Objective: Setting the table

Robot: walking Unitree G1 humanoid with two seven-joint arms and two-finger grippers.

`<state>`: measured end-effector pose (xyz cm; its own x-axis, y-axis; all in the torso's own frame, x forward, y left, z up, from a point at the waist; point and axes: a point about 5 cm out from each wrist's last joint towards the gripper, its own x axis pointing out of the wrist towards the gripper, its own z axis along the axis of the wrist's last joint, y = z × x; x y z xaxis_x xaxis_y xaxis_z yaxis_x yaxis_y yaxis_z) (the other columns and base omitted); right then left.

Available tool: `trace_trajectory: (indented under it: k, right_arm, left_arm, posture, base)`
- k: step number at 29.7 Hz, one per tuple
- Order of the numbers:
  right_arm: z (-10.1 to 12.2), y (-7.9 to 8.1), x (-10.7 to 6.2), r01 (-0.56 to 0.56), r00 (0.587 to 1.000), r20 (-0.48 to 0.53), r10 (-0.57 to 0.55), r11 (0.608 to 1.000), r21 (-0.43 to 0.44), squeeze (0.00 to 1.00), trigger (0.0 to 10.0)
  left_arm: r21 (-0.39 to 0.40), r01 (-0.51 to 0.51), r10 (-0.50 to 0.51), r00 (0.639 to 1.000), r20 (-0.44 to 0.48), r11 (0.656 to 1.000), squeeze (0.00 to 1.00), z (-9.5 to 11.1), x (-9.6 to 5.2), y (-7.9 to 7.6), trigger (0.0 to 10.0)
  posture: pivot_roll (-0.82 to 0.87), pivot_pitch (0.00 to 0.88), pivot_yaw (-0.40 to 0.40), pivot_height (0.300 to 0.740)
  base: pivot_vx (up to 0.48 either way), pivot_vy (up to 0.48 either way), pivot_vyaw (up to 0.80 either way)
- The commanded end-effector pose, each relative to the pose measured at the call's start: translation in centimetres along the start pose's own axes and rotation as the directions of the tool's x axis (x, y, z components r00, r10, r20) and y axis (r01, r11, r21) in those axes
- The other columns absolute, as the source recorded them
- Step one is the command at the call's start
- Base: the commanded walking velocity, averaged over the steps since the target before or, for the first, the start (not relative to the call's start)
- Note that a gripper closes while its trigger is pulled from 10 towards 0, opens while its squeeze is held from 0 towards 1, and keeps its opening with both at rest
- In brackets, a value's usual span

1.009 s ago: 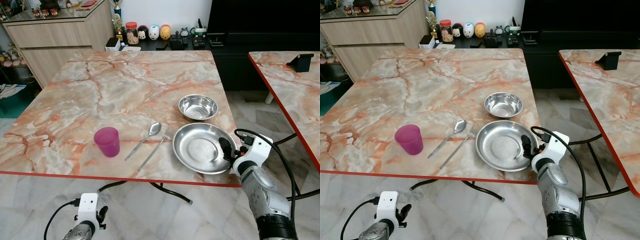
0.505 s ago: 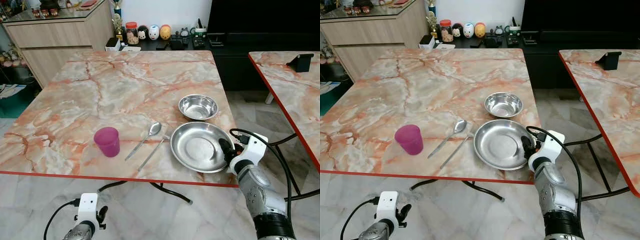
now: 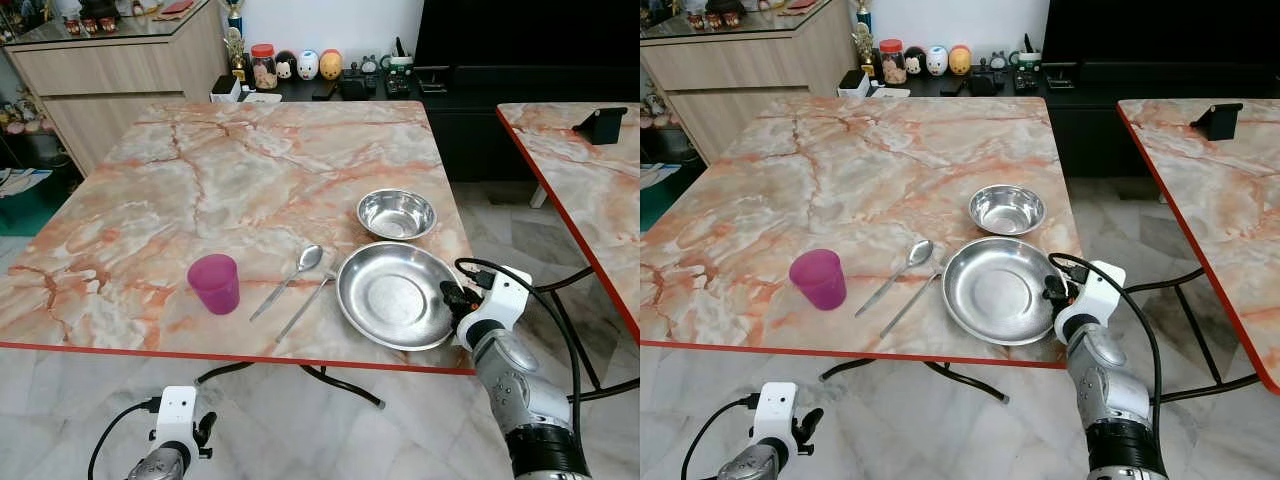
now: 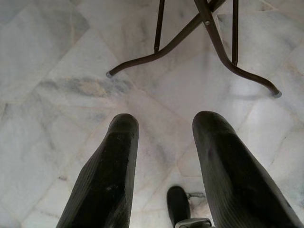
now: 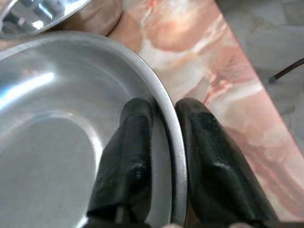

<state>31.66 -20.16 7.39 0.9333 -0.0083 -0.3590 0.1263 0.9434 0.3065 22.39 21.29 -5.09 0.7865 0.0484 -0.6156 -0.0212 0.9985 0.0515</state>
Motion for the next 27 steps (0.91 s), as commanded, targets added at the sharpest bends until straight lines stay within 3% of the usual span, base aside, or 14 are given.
trace_trajectory:
  k: [1,15,27]
  right_arm:
    - [-0.8,0.5,0.1,-0.006,0.999,-0.046,0.006,1.0,-0.008,0.0,0.0]
    - [-0.4,1.3,0.1,-0.039,0.998,-0.04,0.039,0.999,0.005,0.0,0.0]
    - [0.1,2.5,-0.8,-0.145,0.989,0.037,0.143,0.989,0.044,0.0,0.0]
  left_arm:
    - [0.023,0.002,-0.002,1.0,0.009,1.0,0.0,0.4,0.1,0.2,10.0]
    - [0.032,0.014,-0.015,1.0,0.026,0.999,0.0,1.0,0.3,0.1,10.0]
    - [0.037,0.018,-0.019,1.0,0.022,0.999,0.0,0.9,0.3,0.0,10.0]
  posture:
    - [-0.07,0.0,0.056,0.74]
    - [-0.07,0.0,0.059,0.74]
    - [-0.08,0.0,0.063,0.74]
  base:
    - [0.0,0.0,0.0]
    - [0.0,0.0,0.0]
    - [0.0,0.0,0.0]
